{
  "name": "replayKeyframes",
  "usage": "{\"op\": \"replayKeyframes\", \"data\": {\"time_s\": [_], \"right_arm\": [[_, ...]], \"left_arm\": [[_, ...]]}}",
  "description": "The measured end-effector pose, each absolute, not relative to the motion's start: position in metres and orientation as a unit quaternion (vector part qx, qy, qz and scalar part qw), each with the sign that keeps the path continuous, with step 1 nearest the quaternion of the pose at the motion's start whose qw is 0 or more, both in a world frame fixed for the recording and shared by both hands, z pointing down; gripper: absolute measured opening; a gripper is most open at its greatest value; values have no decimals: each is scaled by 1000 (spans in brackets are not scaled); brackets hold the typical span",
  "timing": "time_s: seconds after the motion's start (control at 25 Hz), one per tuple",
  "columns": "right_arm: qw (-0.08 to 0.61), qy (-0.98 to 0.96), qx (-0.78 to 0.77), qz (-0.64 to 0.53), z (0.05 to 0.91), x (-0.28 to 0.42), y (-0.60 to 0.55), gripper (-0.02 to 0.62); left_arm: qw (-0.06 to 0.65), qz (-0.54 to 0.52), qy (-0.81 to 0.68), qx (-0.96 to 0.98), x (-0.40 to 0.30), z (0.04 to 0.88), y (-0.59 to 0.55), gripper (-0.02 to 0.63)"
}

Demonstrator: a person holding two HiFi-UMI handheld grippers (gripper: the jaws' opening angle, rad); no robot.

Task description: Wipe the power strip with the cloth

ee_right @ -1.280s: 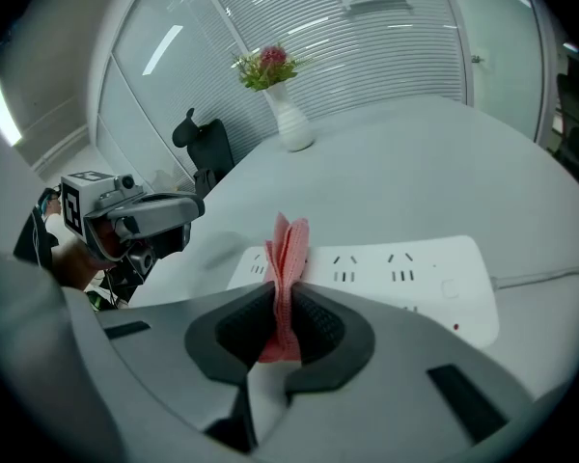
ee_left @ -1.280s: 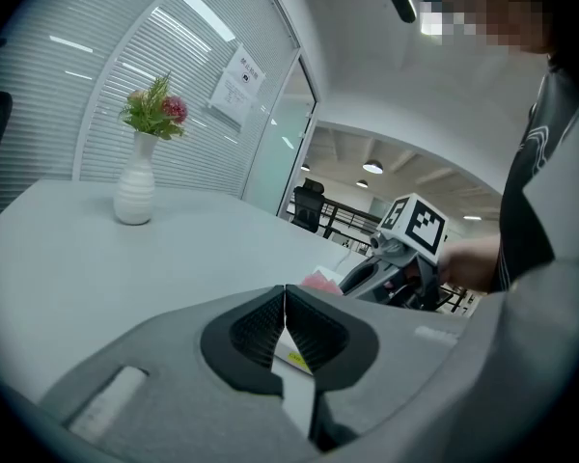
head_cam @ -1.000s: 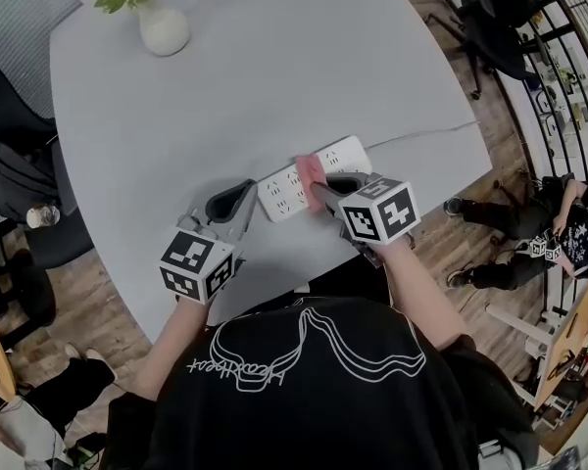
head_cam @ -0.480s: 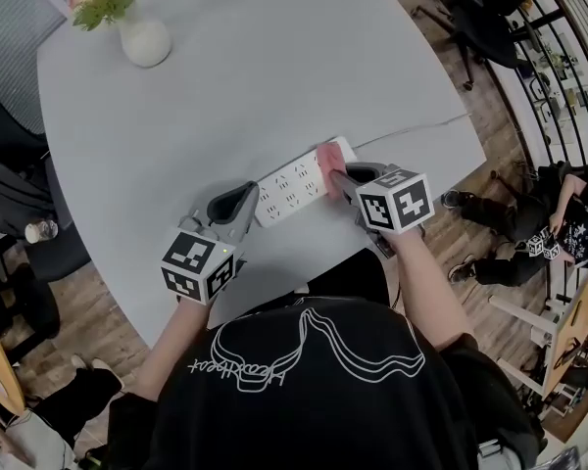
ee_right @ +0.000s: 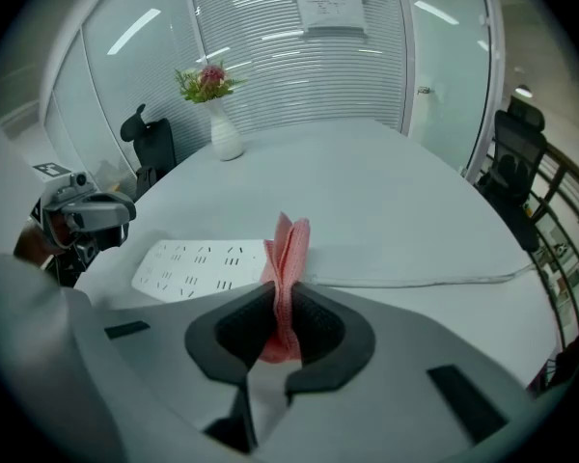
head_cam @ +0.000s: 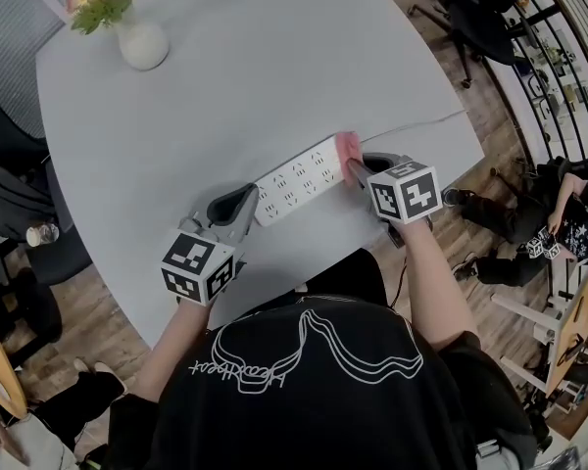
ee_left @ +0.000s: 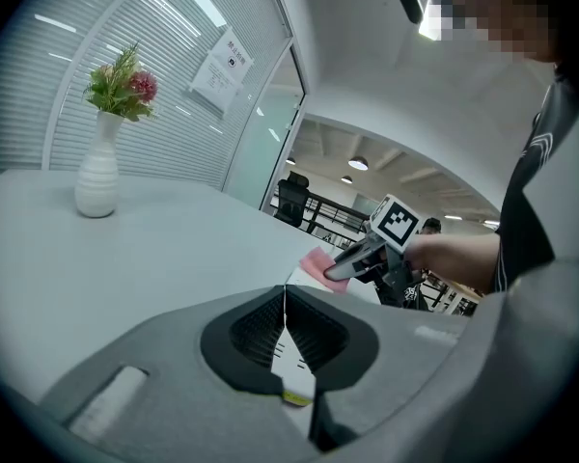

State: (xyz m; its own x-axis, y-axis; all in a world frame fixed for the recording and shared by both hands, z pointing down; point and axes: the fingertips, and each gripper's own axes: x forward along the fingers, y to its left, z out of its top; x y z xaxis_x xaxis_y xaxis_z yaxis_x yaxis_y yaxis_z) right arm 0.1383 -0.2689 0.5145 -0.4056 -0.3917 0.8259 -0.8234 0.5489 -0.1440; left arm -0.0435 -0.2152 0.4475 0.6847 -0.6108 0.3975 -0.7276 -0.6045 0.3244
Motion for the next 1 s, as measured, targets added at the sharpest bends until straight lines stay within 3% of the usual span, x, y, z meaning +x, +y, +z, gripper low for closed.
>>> {"op": "replayKeyframes", "data": {"time_s": [0.4,1.0], "right_arm": [[370,-785,424,259,507,154,-271,46],[84,-933,329,121,328,129,-152,44]], "left_arm": [[233,110,-373,891,-38,428,-195,14],[163,81,-438,880,-5,342,-108,14]]}}
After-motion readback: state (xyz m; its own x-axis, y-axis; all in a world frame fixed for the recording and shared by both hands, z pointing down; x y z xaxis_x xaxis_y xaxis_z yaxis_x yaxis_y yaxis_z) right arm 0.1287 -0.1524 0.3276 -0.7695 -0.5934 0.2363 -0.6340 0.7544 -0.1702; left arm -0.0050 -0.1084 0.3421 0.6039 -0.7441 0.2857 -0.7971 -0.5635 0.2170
